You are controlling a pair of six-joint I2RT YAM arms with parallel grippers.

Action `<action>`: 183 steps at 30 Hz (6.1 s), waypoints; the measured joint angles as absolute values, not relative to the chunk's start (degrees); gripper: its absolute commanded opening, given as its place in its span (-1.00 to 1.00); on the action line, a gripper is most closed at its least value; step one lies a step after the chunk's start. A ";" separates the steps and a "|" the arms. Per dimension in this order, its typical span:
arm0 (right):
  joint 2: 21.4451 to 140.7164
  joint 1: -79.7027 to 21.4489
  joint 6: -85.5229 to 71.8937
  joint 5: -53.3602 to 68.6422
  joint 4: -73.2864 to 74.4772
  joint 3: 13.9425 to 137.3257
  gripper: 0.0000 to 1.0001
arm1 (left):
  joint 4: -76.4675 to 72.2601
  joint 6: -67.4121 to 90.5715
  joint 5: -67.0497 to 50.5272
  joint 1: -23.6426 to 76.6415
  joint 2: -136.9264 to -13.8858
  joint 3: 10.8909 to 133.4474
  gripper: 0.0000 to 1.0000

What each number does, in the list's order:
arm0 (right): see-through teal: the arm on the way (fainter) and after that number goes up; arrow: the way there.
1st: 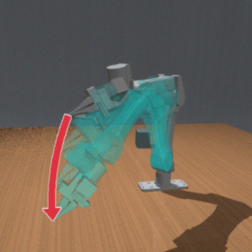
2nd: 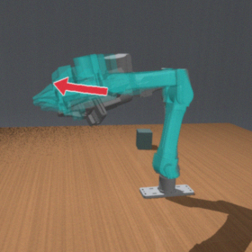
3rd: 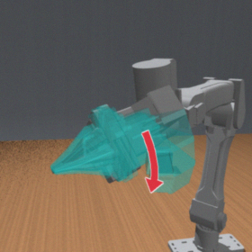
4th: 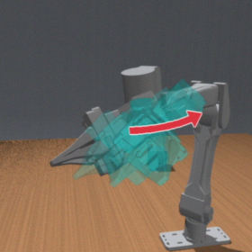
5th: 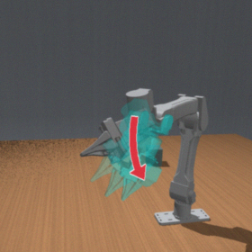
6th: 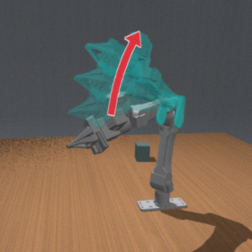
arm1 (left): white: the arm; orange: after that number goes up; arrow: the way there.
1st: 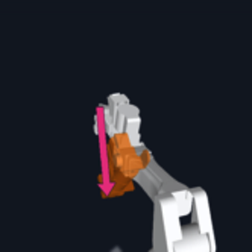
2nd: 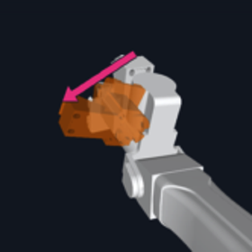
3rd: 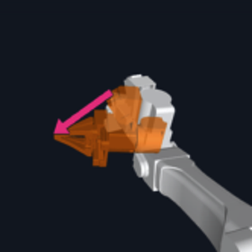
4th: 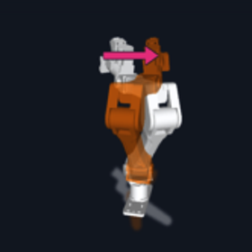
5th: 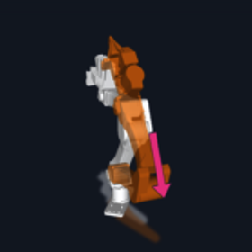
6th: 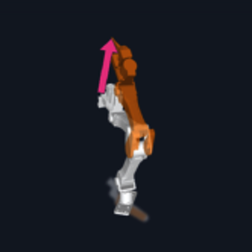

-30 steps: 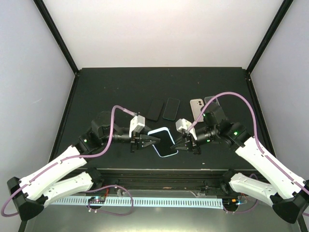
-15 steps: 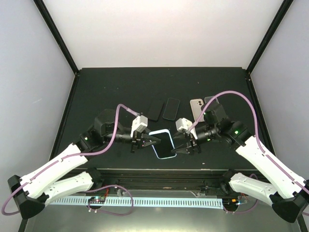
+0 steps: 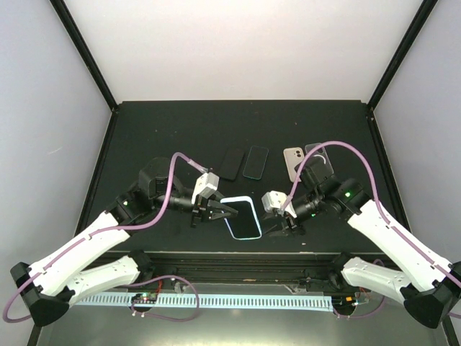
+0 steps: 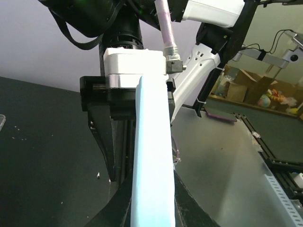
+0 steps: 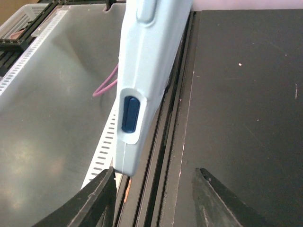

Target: Take the phone out of the phone case

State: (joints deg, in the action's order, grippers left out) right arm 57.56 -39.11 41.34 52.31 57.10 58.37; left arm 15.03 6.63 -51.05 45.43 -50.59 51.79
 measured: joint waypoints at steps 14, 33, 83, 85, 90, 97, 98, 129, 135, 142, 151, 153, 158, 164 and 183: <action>58.48 -40.18 40.84 54.06 56.45 56.21 -0.13 | 14.28 8.29 -51.40 44.97 -49.56 50.15 -0.97; 57.56 -40.49 40.88 54.30 56.36 55.92 -0.59 | 9.54 11.60 -48.99 43.92 -48.97 47.31 -0.97; 66.28 -41.45 56.64 53.10 69.47 64.23 -0.86 | 3.79 22.63 -61.54 41.95 -53.49 47.37 -0.97; 66.30 -41.15 55.86 53.41 69.45 64.20 -0.86 | 3.77 22.55 -61.54 41.95 -53.49 47.37 -0.97; 65.17 -39.68 49.67 54.52 66.48 63.18 -0.63 | 2.85 22.26 -61.28 41.30 -53.06 47.35 -0.97; 60.27 -39.07 34.02 51.24 54.33 60.58 -0.14 | -1.17 24.29 -60.58 41.01 -50.19 46.54 -0.97; 59.55 -39.03 32.21 50.43 52.71 60.34 -0.10 | -1.39 24.32 -60.34 40.99 -49.82 46.54 -0.97; 59.27 -37.41 19.86 52.23 41.78 62.04 0.12 | -12.03 27.33 -53.04 42.50 -51.33 41.85 -0.97; 60.10 -36.75 15.94 52.90 40.25 62.02 -0.54 | -11.57 27.73 -48.84 42.54 -51.92 41.87 -0.97; 60.60 -35.44 11.25 52.73 38.50 59.35 -0.99 | -7.68 27.88 -42.54 42.17 -53.84 42.81 -0.97; 62.59 -33.23 0.67 47.09 28.95 47.07 -0.99 | -3.79 28.18 -40.14 40.77 -63.94 42.85 -0.87; 64.40 -32.73 -2.00 45.93 26.35 44.62 -0.99 | -3.73 28.34 -39.75 40.36 -66.96 42.72 -0.83; 73.08 -30.41 -8.10 44.75 20.80 40.88 -0.99 | -5.06 28.84 -35.75 39.46 -75.99 42.61 -0.49; 83.81 -29.10 -14.20 48.80 12.95 40.03 -0.99 | -8.71 30.89 -26.26 37.65 -85.78 43.44 0.18; 92.03 -26.72 -18.59 48.36 11.64 39.62 -0.99 | -9.37 32.16 -7.35 35.46 -86.02 42.63 0.52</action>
